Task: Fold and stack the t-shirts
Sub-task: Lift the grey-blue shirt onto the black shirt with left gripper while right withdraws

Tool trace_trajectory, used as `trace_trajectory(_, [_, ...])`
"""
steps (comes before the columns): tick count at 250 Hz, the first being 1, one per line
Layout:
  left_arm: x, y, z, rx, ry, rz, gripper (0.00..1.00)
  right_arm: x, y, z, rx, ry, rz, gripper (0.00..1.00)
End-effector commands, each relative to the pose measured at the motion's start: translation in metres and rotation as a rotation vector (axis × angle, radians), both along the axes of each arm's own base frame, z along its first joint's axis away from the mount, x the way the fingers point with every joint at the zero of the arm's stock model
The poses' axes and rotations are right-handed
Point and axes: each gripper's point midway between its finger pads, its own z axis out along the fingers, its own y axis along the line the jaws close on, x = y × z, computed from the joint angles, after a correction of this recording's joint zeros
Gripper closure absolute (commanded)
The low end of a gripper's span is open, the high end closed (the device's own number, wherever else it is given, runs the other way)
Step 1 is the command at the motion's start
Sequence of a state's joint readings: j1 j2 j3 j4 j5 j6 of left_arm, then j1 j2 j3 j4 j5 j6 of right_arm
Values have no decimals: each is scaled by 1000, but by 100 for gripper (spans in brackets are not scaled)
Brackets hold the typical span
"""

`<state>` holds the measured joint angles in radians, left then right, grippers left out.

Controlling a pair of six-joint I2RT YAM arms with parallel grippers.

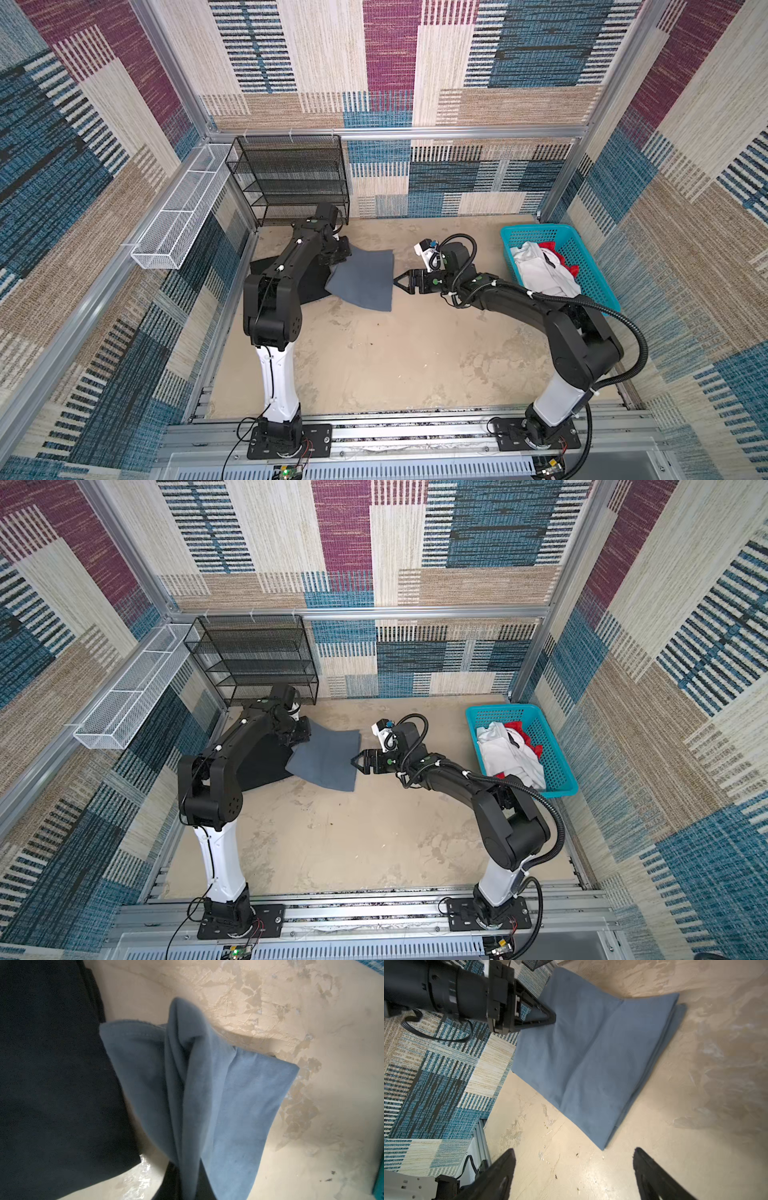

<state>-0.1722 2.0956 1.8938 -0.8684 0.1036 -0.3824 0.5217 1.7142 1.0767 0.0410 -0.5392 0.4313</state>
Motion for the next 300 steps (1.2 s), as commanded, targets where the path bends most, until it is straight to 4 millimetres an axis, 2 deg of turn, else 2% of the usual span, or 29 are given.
trace_trajectory(1, [-3,21,8,140,20,-39,100,-3,4,7,28,-12,18,11])
trace_trajectory(46, [11,36,28,194,-24,-29,100,-6,3,2,27,-3,23,11])
trace_trajectory(85, [16,45,38,219,-40,-16,100,-6,5,-3,29,11,31,11])
trace_trajectory(249, [23,91,85,231,-133,84,100,-15,10,-5,40,32,60,12])
trace_trajectory(300, [22,100,87,222,-135,110,100,-17,13,-5,34,32,71,12])
